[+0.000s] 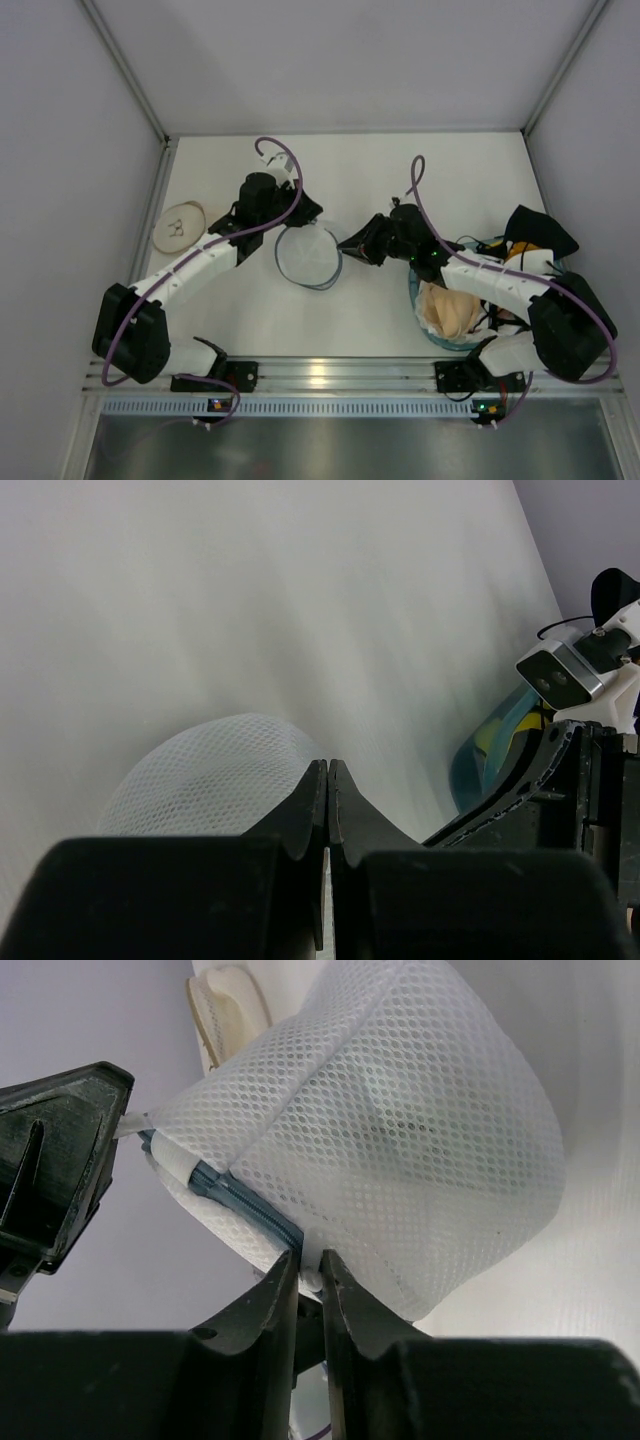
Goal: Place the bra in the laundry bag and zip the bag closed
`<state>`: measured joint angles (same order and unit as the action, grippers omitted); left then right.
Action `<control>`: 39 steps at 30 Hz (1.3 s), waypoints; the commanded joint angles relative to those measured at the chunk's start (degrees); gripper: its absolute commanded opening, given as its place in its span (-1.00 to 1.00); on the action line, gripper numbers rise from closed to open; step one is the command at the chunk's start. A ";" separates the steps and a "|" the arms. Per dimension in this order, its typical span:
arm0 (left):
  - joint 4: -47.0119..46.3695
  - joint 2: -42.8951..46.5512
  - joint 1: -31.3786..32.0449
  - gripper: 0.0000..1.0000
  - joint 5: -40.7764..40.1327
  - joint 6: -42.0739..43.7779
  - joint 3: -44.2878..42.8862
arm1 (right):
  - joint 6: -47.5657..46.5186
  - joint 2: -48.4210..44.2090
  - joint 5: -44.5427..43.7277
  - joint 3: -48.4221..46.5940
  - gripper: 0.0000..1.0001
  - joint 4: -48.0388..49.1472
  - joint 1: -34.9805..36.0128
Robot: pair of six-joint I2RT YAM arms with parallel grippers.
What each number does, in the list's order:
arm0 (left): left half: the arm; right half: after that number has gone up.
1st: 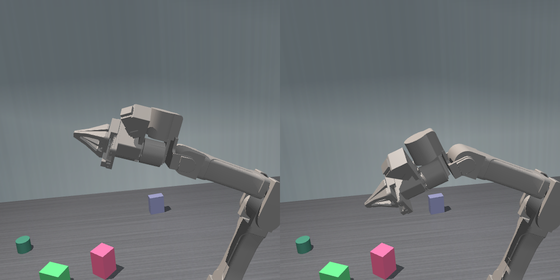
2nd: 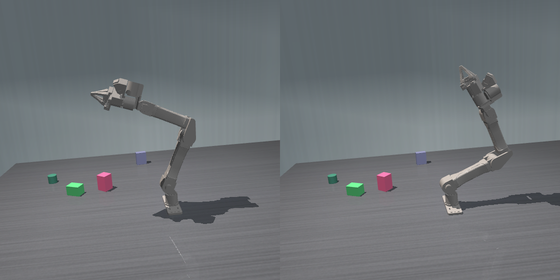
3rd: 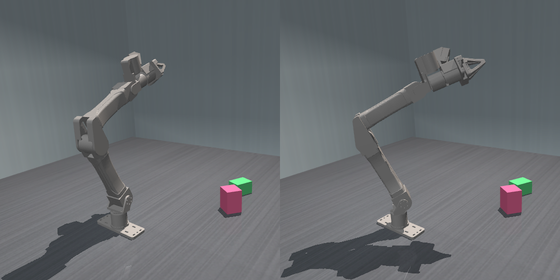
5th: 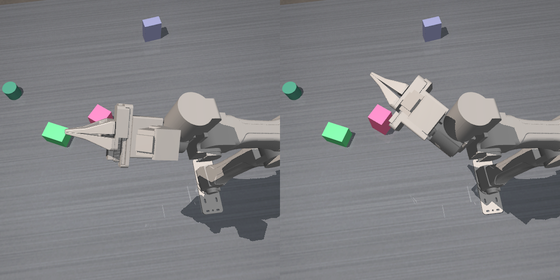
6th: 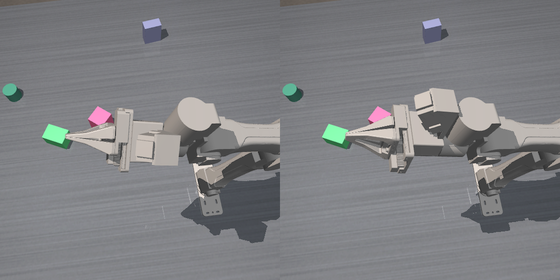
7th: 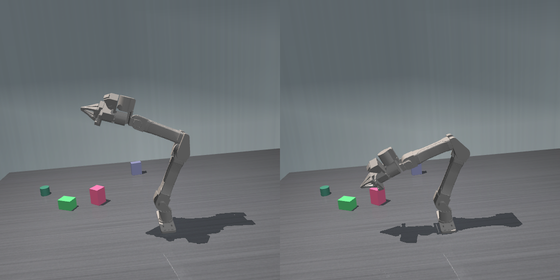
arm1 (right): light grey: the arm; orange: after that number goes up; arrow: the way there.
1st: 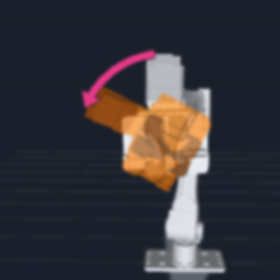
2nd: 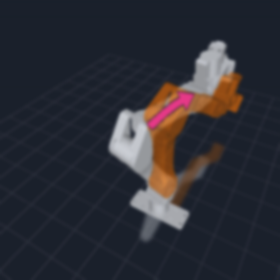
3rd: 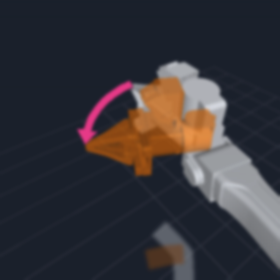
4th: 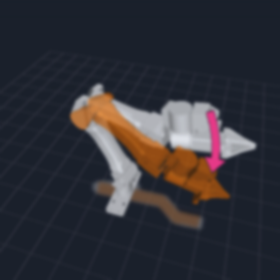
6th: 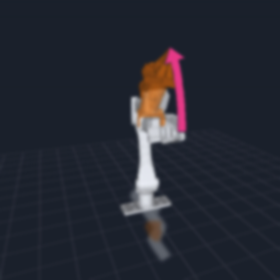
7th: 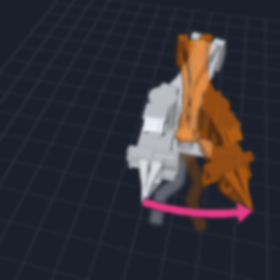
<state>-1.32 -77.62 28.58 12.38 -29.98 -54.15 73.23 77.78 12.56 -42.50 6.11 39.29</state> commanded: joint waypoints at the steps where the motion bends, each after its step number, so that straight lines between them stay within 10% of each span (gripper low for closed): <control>1: -4.13 2.65 0.16 -1.00 0.10 0.18 0.18 | -2.30 0.18 -2.27 -3.29 -0.70 1.80 1.05; 6: -4.04 3.36 0.07 -1.00 -0.08 0.79 0.62 | -4.84 -0.17 -4.03 -4.26 -1.00 0.92 1.05; 22: 5.72 9.68 -0.01 -1.00 -19.94 -5.00 2.02 | -14.78 -8.69 -16.24 -1.89 -1.00 -9.27 1.76; 32: 1.76 18.03 -0.10 -1.00 -2.64 -1.58 11.17 | -20.05 -6.68 -13.62 1.80 -1.00 -3.83 1.84; 39: 11.05 21.72 -0.01 -1.00 -4.55 0.27 12.85 | -23.48 -8.61 -14.58 3.13 -1.00 -4.34 1.85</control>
<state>6.39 -59.00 29.26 9.50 -32.45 -40.69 54.17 70.67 0.84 -39.20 3.01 41.21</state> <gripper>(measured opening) 0.014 0.035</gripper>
